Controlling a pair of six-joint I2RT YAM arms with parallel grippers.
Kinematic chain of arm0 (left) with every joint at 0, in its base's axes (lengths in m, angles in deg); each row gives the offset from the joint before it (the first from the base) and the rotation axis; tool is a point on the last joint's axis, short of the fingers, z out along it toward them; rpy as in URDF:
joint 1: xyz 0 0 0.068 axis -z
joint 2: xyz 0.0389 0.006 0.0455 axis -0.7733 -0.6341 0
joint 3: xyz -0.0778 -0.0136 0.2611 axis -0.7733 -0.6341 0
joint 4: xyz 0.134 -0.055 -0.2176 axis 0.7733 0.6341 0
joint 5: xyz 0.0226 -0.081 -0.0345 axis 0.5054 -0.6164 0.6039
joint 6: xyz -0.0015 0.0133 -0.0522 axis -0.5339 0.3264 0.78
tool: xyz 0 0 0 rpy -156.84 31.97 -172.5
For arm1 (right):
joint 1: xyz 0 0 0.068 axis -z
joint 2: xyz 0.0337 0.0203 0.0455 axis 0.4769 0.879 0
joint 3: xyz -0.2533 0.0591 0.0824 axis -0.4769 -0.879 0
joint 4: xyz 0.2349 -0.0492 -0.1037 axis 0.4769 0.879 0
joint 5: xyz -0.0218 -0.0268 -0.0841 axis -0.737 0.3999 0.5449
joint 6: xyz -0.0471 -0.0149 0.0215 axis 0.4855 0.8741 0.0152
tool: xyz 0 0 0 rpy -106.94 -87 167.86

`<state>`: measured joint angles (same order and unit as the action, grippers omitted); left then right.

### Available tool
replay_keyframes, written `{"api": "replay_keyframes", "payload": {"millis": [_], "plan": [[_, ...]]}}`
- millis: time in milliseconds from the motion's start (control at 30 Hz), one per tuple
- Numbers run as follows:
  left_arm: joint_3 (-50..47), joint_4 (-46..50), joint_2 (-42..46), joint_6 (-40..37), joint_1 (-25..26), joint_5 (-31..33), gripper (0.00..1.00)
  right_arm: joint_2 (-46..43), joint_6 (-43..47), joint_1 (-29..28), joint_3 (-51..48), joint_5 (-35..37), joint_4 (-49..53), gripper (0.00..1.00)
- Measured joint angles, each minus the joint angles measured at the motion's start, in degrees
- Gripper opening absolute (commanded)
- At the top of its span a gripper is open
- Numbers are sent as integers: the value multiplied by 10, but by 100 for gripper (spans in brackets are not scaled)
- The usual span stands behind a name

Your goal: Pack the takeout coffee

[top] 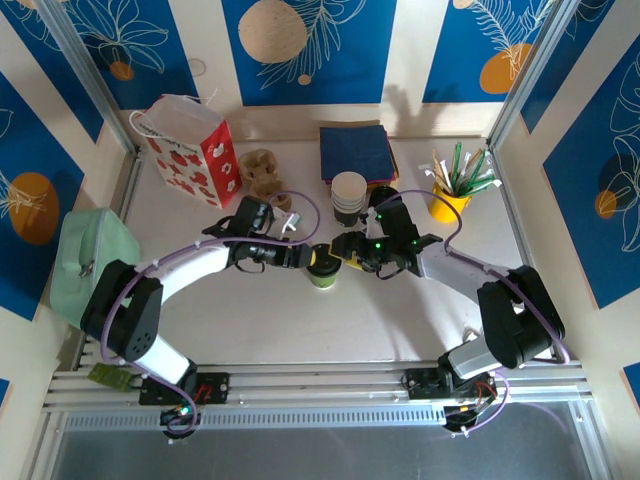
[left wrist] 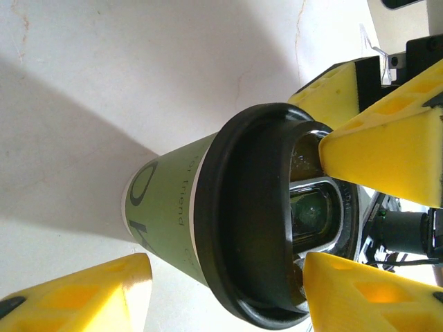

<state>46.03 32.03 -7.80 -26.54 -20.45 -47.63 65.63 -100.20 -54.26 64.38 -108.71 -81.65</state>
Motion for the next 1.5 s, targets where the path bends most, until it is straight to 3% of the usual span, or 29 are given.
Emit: {"api": "replay_keyframes", "payload": {"millis": [633, 1500], "plan": [[-13, -32, -1, -4, 0, -7, 55, 1, -7, 2, -32, -15, -66, 65], [0, -16, 12, 3, 1, 18, 56, 4, 6, -20, 40, 24, 61, 65]]}}
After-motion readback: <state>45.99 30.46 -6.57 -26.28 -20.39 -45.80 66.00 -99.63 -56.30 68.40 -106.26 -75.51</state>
